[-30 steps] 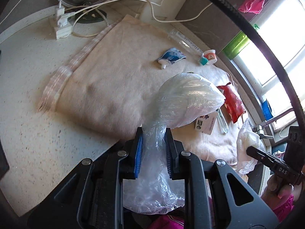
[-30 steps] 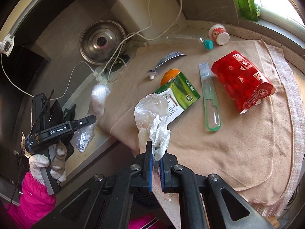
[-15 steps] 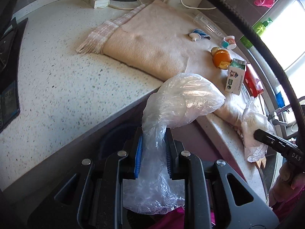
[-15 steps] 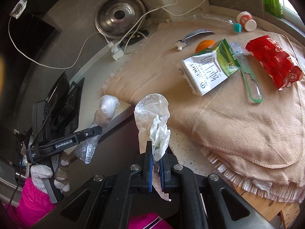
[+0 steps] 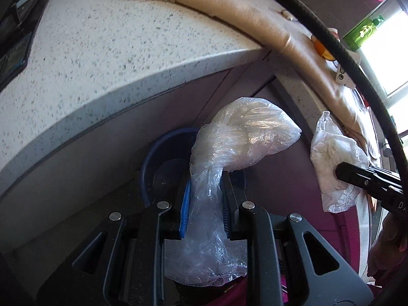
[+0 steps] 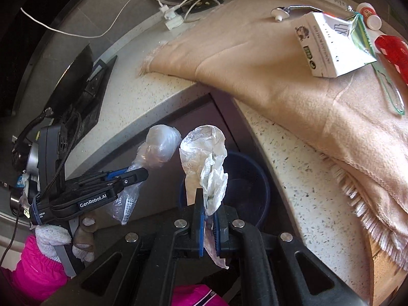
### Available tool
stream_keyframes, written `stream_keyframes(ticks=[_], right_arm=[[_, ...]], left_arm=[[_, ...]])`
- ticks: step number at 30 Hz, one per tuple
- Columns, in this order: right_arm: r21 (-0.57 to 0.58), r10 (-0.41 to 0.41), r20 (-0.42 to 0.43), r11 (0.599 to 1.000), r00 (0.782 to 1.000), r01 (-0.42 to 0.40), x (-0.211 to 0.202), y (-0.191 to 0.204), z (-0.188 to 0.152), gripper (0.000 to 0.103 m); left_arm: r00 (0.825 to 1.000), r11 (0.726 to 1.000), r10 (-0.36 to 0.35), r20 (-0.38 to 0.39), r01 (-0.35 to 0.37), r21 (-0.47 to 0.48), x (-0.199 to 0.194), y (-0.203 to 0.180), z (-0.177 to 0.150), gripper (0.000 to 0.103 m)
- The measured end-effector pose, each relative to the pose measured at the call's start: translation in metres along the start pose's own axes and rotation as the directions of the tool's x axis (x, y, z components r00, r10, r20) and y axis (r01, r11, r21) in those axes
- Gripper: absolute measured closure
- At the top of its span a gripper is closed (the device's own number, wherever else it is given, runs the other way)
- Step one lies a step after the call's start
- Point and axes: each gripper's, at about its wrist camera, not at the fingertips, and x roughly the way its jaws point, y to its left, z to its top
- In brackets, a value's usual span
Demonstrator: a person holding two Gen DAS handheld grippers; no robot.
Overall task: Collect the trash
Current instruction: 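Carry the plastic bag and wrapper in both tools down over the blue wastebasket, then open both tools to drop the bag and wrapper into the basket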
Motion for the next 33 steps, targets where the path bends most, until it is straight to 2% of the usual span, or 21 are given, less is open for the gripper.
stream_keyframes(ticks=[9, 17, 23, 28, 31, 33], right_arm=[[-0.020, -0.019, -0.083, 1.000, 0.996, 0.017, 0.055, -0.003, 0.002, 0.099], [-0.044, -0.039, -0.129, 0.998, 0.991, 0.033, 0.092, -0.003, 0.002, 0.098], [-0.052, -0.063, -0.145, 0.997, 0.988, 0.056, 0.106, -0.008, 0.002, 0.096], [-0.057, -0.072, -0.150, 0.996, 0.986, 0.064, 0.111, -0.006, 0.004, 0.093], [-0.049, -0.066, -0.140, 0.997, 0.988, 0.060, 0.106, -0.006, 0.005, 0.084], [-0.052, -0.067, -0.134, 0.997, 0.989, 0.061, 0.103, -0.003, 0.005, 0.082]], left_arm=[[0.996, 0.999, 0.044, -0.081, -0.046, -0.028, 0.049, 0.008, -0.014, 0.083], [0.989, 0.997, 0.069, -0.133, -0.074, -0.032, 0.086, 0.002, -0.009, 0.083], [0.985, 0.995, 0.079, -0.156, -0.086, -0.041, 0.111, -0.015, 0.007, 0.083], [0.980, 0.993, 0.103, -0.169, -0.110, -0.033, 0.117, -0.023, 0.019, 0.077], [0.980, 0.993, 0.110, -0.166, -0.115, -0.025, 0.115, -0.025, 0.017, 0.072], [0.980, 0.993, 0.113, -0.164, -0.118, -0.022, 0.114, -0.028, 0.019, 0.071]])
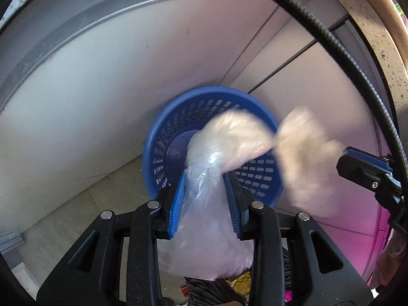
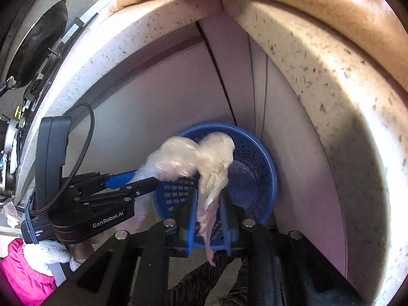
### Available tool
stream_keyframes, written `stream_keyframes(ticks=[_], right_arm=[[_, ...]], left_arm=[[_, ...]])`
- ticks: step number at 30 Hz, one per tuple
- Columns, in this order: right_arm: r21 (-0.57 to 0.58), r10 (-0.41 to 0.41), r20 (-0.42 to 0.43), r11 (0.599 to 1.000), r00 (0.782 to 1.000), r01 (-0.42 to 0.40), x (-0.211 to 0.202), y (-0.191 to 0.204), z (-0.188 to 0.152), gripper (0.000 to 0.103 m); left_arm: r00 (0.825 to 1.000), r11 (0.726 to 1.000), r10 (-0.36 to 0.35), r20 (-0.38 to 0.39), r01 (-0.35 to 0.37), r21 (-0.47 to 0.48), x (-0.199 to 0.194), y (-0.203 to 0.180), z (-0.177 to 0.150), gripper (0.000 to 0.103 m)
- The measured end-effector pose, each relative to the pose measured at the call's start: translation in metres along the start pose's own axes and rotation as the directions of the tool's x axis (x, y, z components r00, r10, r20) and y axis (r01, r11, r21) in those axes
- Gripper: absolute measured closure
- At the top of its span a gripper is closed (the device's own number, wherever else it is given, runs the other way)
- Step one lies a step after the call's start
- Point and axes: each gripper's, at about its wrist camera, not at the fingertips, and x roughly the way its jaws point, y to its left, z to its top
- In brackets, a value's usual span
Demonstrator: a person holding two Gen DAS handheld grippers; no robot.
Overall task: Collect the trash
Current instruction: 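Open both tools to drop the bag and wrapper into the basket, then grasp the green milk carton with the left tool while the right tool grasps the red snack bag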
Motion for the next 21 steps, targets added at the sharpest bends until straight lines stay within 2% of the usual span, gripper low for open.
stream_keyframes(ticks=[7, 11, 15, 21], right_arm=[[-0.013, -0.006, 0.020, 1.000, 1.000, 0.006, -0.012, 0.009, 0.001, 0.079], [-0.013, 0.002, 0.029, 1.000, 1.000, -0.002, -0.018, 0.010, -0.002, 0.079], [-0.017, 0.025, 0.045, 1.000, 0.999, -0.024, -0.030, 0.012, -0.004, 0.079], [-0.066, 0.073, 0.101, 0.996, 0.992, -0.067, -0.072, 0.016, -0.011, 0.072]], left_arm=[[1.000, 1.000, 0.003, 0.007, -0.003, 0.011, -0.006, -0.007, 0.005, 0.071], [1.000, 1.000, 0.003, 0.020, -0.003, 0.011, -0.026, 0.002, -0.008, 0.071], [0.999, 1.000, 0.003, 0.053, -0.005, 0.025, -0.041, 0.029, -0.025, 0.071], [0.992, 0.999, 0.004, 0.129, -0.009, 0.040, -0.073, 0.016, -0.020, 0.071]])
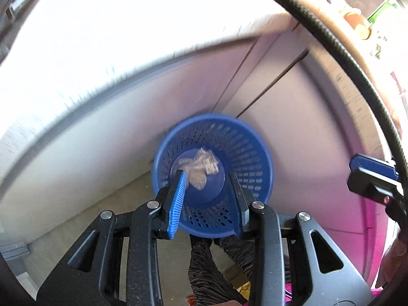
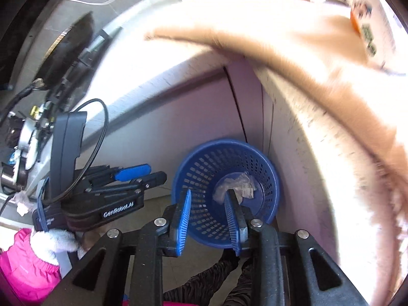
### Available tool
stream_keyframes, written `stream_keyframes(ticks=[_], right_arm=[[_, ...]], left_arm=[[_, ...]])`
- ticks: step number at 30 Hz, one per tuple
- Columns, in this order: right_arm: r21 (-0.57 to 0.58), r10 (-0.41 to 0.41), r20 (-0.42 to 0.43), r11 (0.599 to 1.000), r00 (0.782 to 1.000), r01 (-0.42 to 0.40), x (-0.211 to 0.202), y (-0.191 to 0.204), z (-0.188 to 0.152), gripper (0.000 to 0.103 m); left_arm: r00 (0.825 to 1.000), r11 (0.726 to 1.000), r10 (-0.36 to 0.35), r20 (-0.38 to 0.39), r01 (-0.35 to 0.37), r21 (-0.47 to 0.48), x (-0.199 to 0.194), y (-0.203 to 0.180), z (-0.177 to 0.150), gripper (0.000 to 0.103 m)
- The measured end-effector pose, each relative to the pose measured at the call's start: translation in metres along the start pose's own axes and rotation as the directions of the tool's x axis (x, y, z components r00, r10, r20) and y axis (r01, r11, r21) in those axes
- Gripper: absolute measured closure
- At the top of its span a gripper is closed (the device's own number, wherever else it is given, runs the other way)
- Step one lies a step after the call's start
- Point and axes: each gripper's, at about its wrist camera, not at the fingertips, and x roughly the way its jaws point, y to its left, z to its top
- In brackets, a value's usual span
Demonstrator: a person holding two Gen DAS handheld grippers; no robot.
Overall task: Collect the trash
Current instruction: 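Grasp the green milk carton with the left tool while the right tool grasps the red snack bag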
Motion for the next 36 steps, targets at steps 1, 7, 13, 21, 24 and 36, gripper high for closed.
stream_keyframes(ticks=[1, 7, 13, 21, 24, 36], right_arm=[[-0.007, 0.008, 0.011, 1.000, 1.000, -0.008, -0.009, 0.000, 0.000, 0.071], [-0.005, 0.018, 0.104, 1.000, 0.994, -0.017, -0.069, -0.018, 0.002, 0.056], [0.083, -0.014, 0.210, 0.997, 0.978, -0.003, -0.130, -0.067, -0.004, 0.052], [0.224, -0.165, 0.342, 0.970, 0.925, 0.090, -0.195, -0.147, 0.005, 0.018], [0.284, -0.203, 0.355, 0.953, 0.913, 0.101, -0.208, -0.181, 0.011, 0.012], [0.316, -0.292, 0.315, 0.930, 0.903, 0.191, -0.204, -0.269, 0.049, 0.003]], left_arm=[[1.000, 1.000, -0.007, 0.013, 0.007, -0.001, -0.008, -0.002, 0.003, 0.071], [0.994, 0.997, -0.072, 0.085, 0.072, 0.003, -0.045, -0.029, 0.025, 0.052], [0.975, 0.986, -0.168, 0.147, 0.163, 0.048, -0.073, -0.074, 0.053, 0.042], [0.947, 0.957, -0.278, 0.161, 0.259, 0.126, -0.086, -0.139, 0.094, 0.042], [0.944, 0.949, -0.295, 0.147, 0.272, 0.156, -0.079, -0.165, 0.107, 0.042], [0.948, 0.944, -0.312, 0.068, 0.301, 0.137, -0.036, -0.204, 0.151, 0.038]])
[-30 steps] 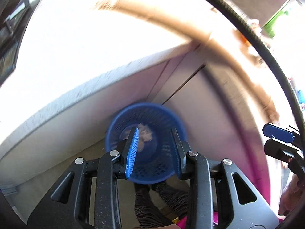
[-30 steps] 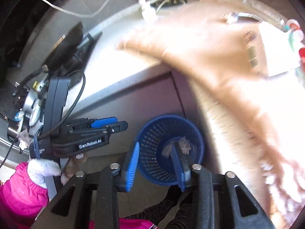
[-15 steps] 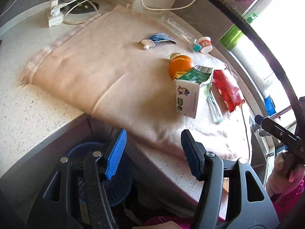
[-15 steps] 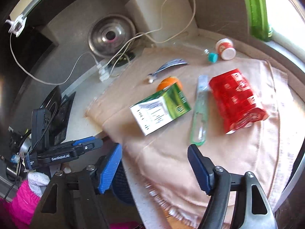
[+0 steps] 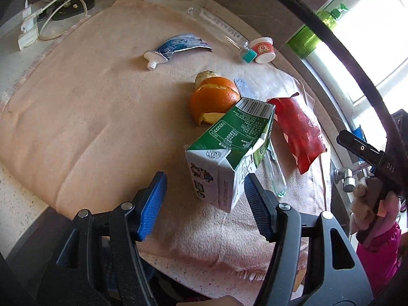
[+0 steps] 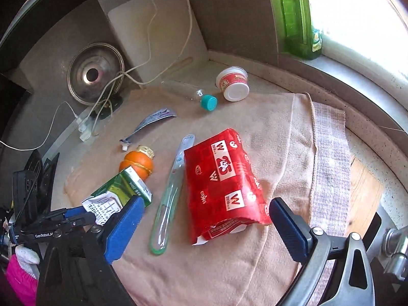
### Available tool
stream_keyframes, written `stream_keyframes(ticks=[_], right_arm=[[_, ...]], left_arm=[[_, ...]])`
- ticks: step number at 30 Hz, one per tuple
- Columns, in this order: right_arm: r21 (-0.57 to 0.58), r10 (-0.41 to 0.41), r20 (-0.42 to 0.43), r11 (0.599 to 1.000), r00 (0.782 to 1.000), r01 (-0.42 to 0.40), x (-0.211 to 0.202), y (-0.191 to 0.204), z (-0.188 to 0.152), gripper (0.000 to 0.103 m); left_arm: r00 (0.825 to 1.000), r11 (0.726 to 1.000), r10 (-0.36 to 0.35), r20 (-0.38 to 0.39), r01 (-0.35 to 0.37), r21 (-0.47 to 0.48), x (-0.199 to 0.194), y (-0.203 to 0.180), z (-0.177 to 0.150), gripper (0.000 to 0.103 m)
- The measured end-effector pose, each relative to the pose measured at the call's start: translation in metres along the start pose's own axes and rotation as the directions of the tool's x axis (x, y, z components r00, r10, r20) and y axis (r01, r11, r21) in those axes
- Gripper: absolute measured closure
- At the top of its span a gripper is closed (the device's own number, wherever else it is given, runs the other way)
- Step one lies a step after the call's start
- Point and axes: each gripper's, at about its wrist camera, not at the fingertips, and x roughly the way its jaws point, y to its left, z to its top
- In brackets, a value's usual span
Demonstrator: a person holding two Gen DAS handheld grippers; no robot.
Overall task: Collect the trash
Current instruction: 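Grasp the green milk carton with the left tool while the right tool grasps the red snack bag, then carry the carton and red bag in both tools down over the wastebasket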
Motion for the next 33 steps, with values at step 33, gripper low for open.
stream_keyframes(ticks=[33], right_arm=[[-0.134, -0.036, -0.289, 0.991, 0.957, -0.003, 0.106, -0.006, 0.019, 0.011]], left_arm=[[0.998, 0.997, -0.064, -0.023, 0.065, 0.031, 0.025, -0.021, 0.013, 0.058]])
